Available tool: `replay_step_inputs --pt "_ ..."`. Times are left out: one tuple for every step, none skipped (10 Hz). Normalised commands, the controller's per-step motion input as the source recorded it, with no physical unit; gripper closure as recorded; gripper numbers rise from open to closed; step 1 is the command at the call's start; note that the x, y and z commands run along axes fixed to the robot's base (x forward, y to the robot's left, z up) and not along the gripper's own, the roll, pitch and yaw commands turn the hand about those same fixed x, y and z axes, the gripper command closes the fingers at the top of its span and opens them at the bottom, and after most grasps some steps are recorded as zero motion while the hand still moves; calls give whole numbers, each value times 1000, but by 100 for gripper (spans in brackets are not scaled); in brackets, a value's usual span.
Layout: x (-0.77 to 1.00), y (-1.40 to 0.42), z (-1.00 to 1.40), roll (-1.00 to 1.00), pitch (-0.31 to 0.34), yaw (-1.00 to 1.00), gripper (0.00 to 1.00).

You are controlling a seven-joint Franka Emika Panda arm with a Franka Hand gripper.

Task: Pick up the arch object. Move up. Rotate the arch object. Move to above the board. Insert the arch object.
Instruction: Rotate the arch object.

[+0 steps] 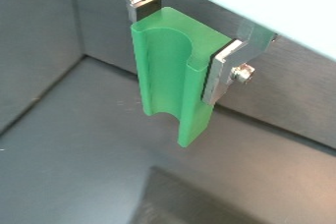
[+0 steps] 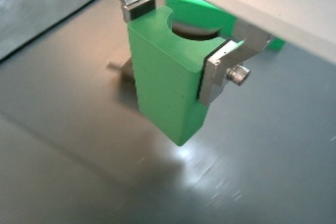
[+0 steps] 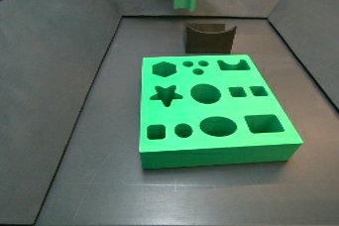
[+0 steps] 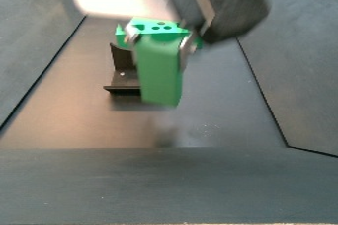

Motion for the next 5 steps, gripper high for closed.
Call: replay_step_inputs --pt "-779 -1000 713 61 -33 31 100" --pt "-778 -1000 697 74 -15 29 100" --pt "-762 -1000 669 86 12 26 100" --pt "-750 -1000 656 90 23 26 100" --pt "-707 -1000 625 97 35 26 100"
